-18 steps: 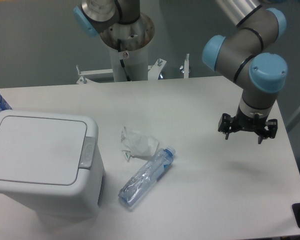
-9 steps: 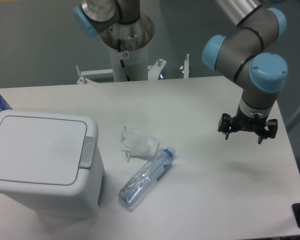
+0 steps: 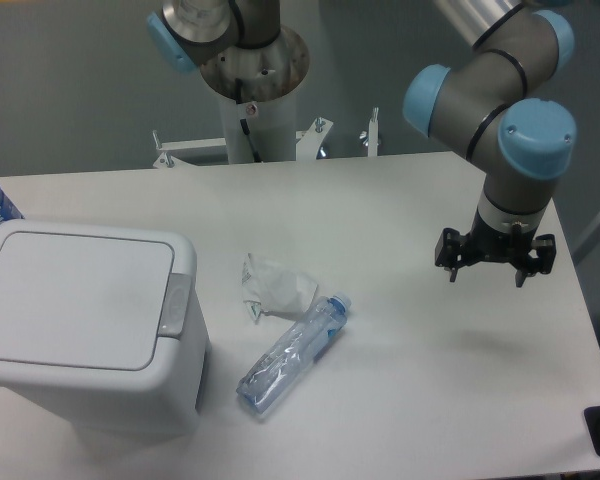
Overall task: Open the trash can
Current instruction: 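Move the gripper over toward the white trash can's lid edge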
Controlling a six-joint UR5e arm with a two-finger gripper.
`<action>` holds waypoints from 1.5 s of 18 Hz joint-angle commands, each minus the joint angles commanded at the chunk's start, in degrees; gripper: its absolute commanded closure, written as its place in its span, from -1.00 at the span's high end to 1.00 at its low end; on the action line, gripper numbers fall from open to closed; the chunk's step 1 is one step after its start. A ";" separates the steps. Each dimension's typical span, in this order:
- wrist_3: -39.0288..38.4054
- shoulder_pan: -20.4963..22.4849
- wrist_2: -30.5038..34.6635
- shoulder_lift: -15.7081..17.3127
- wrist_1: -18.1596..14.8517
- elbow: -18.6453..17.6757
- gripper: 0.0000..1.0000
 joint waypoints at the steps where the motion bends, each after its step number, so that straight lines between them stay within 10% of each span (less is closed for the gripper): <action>1: -1.75 -0.35 -1.49 0.61 0.09 0.09 1.00; 27: -27.79 -16.78 -18.11 9.85 0.18 5.72 1.00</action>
